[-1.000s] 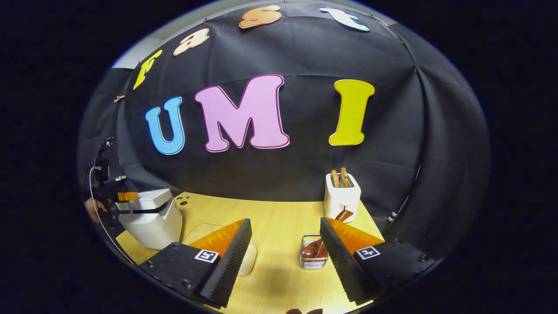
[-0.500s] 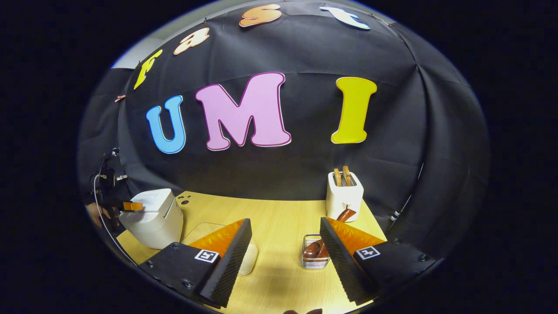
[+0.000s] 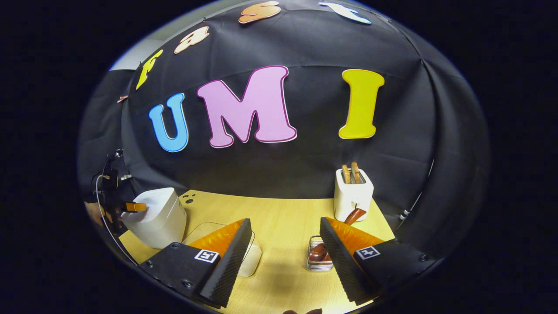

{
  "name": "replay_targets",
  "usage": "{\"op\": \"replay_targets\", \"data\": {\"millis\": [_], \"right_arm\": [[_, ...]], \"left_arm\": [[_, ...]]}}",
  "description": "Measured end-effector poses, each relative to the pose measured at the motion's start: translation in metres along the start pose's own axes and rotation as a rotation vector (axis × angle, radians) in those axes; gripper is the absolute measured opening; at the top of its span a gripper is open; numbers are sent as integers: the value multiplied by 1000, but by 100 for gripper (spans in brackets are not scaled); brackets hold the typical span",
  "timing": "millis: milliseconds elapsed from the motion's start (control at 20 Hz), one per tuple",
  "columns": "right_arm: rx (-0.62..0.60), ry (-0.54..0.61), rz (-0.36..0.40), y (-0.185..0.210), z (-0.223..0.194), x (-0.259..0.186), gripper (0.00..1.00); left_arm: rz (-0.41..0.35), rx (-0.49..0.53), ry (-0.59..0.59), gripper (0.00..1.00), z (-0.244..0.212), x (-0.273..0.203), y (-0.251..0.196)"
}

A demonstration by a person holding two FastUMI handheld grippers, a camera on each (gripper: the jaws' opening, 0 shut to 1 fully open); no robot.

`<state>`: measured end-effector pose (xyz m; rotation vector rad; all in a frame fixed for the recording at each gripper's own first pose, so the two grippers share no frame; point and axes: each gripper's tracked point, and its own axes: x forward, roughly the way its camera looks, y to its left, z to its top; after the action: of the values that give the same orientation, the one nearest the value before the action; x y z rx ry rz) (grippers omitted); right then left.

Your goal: Close the left gripper, press the button to open the rice cooker; take a wooden spoon from the chopstick holder with the right hand, scoop a spoonful of rice and pour it into the rice cooker, then put the wooden spoon back into the chopstick holder.

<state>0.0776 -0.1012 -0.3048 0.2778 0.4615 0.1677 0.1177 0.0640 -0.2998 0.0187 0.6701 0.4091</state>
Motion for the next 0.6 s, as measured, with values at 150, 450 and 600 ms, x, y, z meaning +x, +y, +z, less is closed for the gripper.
{"op": "replay_targets", "data": {"millis": [150,450,600], "right_arm": [[16,1,29,2,-2,8,98],[17,-8,78,0,1,9,97],[4,-15,106,1,4,6,97]], "left_arm": [[6,-15,-35,100,4,1,0],[42,-98,-129,96,28,-20,11],[39,-109,-233,94,50,-49,12]]}}
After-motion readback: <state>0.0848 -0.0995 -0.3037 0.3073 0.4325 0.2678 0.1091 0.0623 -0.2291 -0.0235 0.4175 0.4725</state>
